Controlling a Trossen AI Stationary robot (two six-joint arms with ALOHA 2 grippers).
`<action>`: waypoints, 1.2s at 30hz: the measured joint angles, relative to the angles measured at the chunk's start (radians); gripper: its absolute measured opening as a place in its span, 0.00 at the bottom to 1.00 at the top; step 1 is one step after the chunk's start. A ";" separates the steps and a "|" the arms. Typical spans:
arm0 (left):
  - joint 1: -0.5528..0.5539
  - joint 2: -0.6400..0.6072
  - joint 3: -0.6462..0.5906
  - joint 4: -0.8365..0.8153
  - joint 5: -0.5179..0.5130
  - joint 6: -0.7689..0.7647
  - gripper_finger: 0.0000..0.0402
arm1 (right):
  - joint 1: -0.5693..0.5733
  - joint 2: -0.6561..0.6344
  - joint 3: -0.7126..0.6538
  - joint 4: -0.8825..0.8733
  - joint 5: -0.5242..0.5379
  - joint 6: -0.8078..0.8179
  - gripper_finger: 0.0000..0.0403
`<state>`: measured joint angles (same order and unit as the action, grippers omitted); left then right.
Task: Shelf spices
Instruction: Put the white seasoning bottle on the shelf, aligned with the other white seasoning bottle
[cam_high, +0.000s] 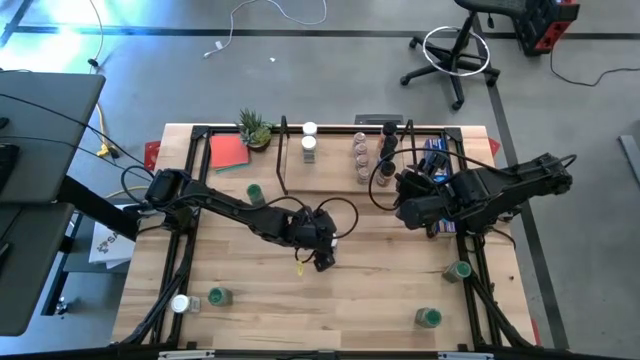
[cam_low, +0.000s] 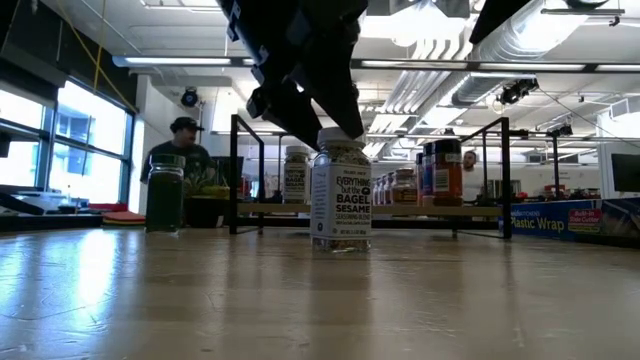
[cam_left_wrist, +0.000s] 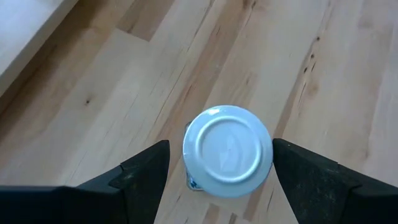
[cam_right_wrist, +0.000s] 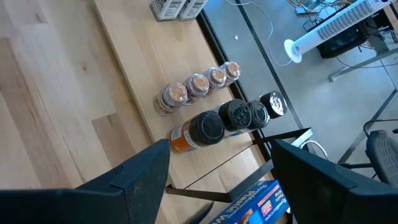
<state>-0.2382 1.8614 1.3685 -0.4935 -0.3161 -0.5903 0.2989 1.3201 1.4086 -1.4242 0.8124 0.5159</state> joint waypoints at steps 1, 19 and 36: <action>0.000 0.000 0.000 0.002 0.000 0.000 0.69 | 0.000 0.000 0.000 0.000 0.000 0.000 0.68; 0.018 0.000 0.000 0.024 -0.008 0.018 0.56 | 0.000 0.000 0.000 0.000 0.001 0.000 0.68; 0.062 -0.001 0.026 0.015 0.107 0.043 0.62 | 0.000 0.000 0.000 0.000 0.001 0.000 0.68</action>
<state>-0.1761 1.8603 1.3949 -0.4782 -0.2093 -0.5476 0.2989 1.3201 1.4086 -1.4239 0.8131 0.5163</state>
